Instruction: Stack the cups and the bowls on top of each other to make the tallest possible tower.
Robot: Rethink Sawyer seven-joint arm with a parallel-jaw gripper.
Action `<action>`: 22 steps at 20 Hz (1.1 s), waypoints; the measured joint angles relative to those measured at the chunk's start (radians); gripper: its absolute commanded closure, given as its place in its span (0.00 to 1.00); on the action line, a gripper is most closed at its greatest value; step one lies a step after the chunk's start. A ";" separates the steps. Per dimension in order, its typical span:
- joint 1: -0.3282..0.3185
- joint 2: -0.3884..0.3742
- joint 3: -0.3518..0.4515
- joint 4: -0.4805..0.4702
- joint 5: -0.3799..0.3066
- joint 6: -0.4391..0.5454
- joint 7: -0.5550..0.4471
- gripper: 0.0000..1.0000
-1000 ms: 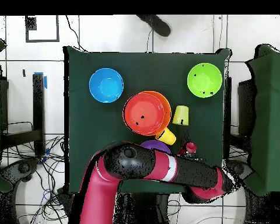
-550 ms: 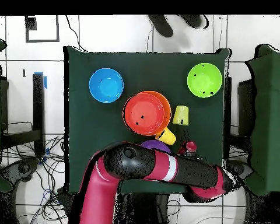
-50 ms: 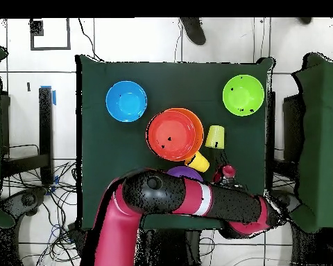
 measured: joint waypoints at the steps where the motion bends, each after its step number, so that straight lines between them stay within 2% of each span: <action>1: 0.000 -0.005 0.000 0.000 0.000 0.000 0.000 0.00; 22: 0.000 -0.039 0.000 -0.048 0.013 0.000 0.000 0.00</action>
